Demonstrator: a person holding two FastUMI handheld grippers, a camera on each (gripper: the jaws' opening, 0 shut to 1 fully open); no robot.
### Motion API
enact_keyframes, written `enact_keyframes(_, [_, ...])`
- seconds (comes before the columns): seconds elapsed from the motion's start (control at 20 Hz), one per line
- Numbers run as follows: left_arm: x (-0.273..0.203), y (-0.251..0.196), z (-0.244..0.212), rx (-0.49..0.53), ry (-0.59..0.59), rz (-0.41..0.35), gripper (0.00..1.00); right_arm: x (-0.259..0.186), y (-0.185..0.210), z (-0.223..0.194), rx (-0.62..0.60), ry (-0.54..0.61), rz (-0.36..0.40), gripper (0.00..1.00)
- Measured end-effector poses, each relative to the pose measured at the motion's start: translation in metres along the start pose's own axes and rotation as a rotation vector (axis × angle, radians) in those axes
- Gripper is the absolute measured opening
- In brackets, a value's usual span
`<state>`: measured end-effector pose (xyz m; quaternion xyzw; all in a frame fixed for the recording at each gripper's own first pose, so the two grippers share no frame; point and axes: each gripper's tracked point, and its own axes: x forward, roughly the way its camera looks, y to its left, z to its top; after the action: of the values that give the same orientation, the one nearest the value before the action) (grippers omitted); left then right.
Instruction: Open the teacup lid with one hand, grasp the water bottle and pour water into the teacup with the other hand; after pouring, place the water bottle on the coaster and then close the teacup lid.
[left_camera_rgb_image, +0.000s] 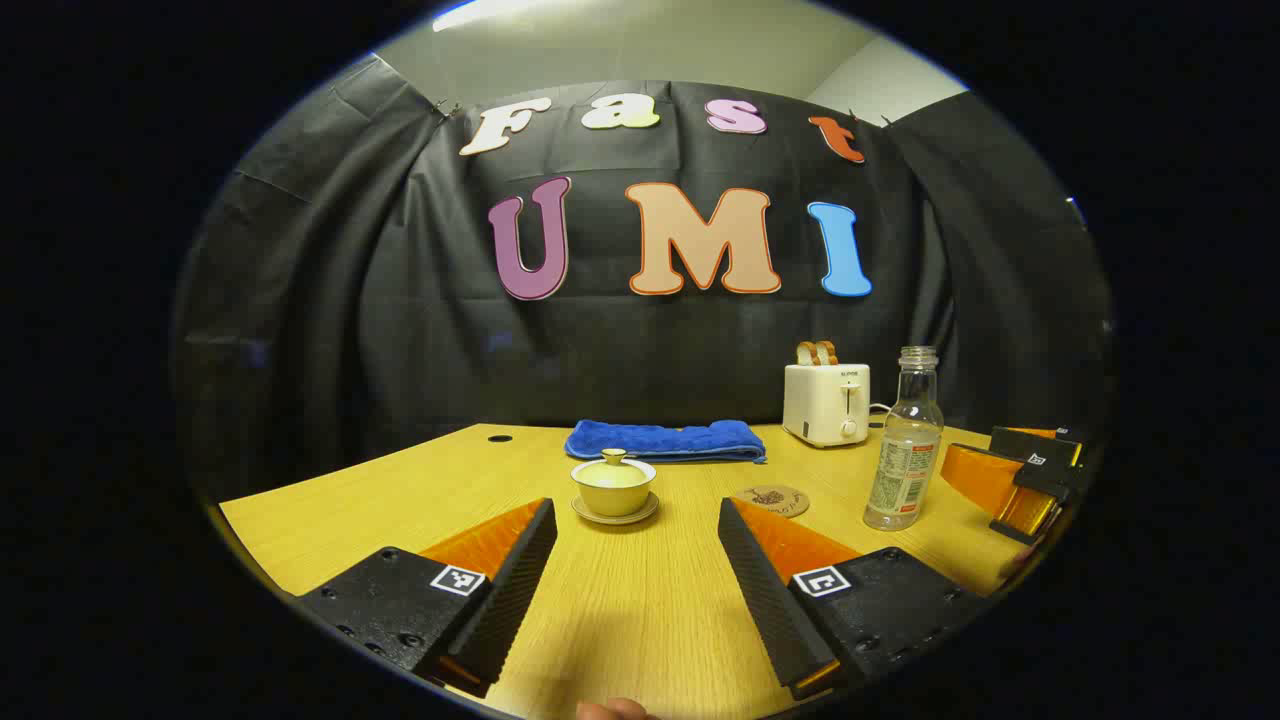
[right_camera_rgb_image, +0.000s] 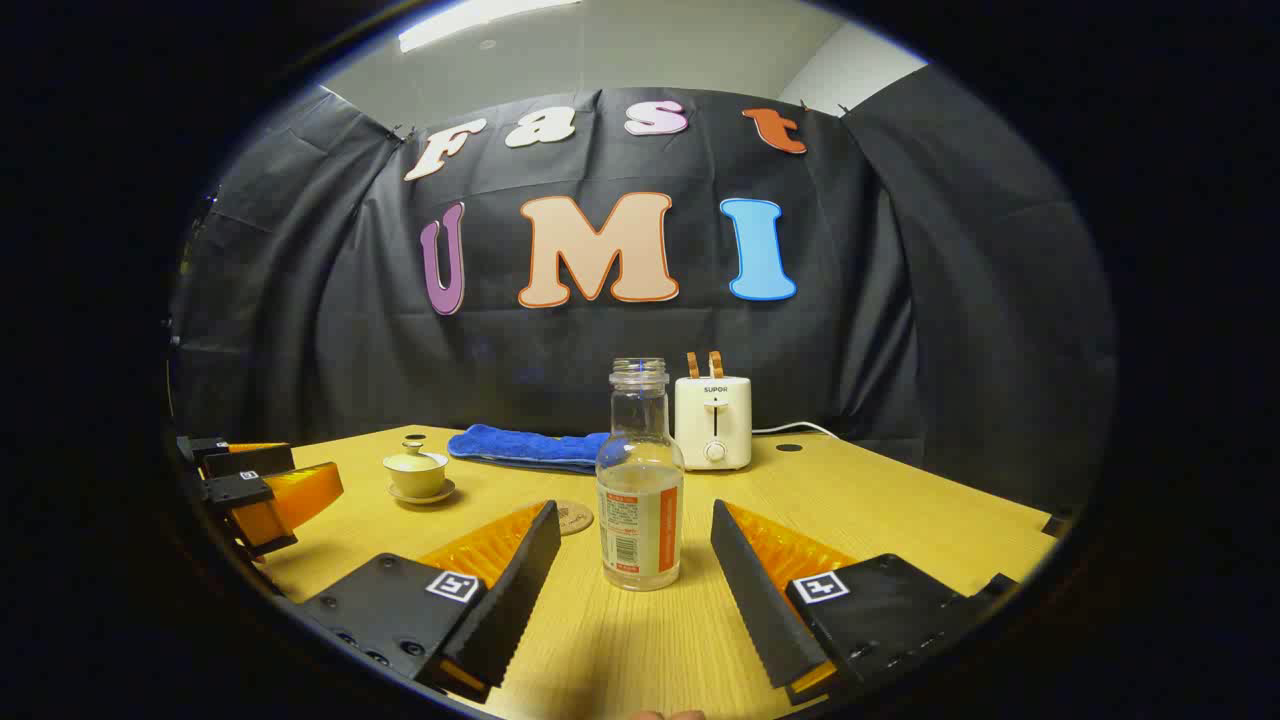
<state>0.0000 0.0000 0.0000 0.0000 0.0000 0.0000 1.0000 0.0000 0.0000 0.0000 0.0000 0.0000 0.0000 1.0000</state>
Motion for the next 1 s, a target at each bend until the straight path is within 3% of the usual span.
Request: enact_keyframes(1.0, [-0.0001,-0.0002,-0.0009,-0.002,0.0,0.004,0.95,-0.0006,0.0,-0.0001,-0.001,0.0,0.0,0.99])
